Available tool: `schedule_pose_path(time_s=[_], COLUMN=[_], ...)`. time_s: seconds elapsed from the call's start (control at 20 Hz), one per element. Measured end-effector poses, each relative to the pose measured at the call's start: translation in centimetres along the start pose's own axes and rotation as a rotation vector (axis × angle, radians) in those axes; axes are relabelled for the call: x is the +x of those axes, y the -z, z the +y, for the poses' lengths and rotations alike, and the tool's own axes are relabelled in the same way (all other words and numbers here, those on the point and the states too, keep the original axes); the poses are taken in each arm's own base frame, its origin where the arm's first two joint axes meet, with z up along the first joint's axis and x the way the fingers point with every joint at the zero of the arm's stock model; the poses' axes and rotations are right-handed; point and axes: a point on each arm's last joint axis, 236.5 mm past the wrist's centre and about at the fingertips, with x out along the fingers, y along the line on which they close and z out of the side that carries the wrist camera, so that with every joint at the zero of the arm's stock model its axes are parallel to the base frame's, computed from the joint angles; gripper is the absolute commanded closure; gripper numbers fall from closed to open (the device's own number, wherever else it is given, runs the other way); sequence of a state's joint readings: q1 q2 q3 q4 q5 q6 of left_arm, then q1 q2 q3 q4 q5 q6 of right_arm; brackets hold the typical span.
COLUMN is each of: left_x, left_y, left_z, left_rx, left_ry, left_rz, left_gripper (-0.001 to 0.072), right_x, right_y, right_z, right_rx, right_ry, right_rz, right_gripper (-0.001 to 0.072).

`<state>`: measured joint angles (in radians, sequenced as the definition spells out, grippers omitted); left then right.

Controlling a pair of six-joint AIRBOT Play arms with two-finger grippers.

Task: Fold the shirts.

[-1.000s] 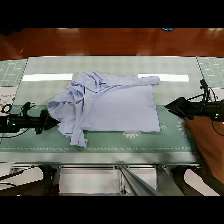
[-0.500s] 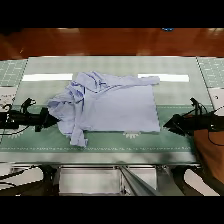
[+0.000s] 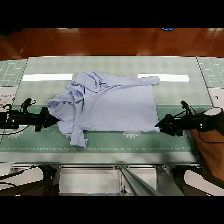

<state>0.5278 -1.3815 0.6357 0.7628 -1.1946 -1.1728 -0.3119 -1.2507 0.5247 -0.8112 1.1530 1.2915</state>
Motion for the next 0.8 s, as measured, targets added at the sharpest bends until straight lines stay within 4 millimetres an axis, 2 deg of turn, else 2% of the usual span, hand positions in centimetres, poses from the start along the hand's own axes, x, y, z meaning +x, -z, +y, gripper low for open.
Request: schedule_pose_path(time_s=[0.05,0.15,0.3,0.45,0.55,0.6,0.7,0.8], left_x=[0.0,0.0,-0.3,-2.1,-4.6,-6.5,-10.8,-15.6], left_y=[0.0,-0.1,-0.2,-1.1,-2.4,-3.3,-4.8,-5.2], left_z=[0.0,0.0,-0.3,-2.4,-5.2,-7.5,-12.2,-17.8], left_rx=[0.0,0.001,0.009,0.065,0.144,0.198,0.32,0.452], left_ry=[0.0,-0.001,0.004,0.033,0.062,0.087,0.111,0.126], left_rz=[-0.001,-0.002,-0.001,0.002,-0.037,-0.085,-0.201,-0.341], left_gripper=[0.0684,0.0684,0.0684,0.0684,0.0684,0.0685,0.0685,0.0685], right_x=[0.7,1.8,2.5,0.8,-2.4,-4.7,-10.6,-16.8], right_y=[-0.1,-1.0,-1.8,-3.2,-5.2,-6.5,-8.5,-9.3], right_z=[0.6,1.4,3.4,7.1,10.7,12.8,17.6,22.4], right_rx=[-0.005,-0.043,-0.15,-0.255,-0.353,-0.407,-0.528,-0.634], right_ry=[-0.009,0.004,0.017,-0.004,-0.001,0.006,0.036,0.05], right_rz=[0.012,0.007,0.016,0.005,-0.061,-0.116,-0.256,-0.413], right_gripper=[0.0362,0.069,0.0691,0.0691,0.0691,0.0691,0.0691,0.0691])
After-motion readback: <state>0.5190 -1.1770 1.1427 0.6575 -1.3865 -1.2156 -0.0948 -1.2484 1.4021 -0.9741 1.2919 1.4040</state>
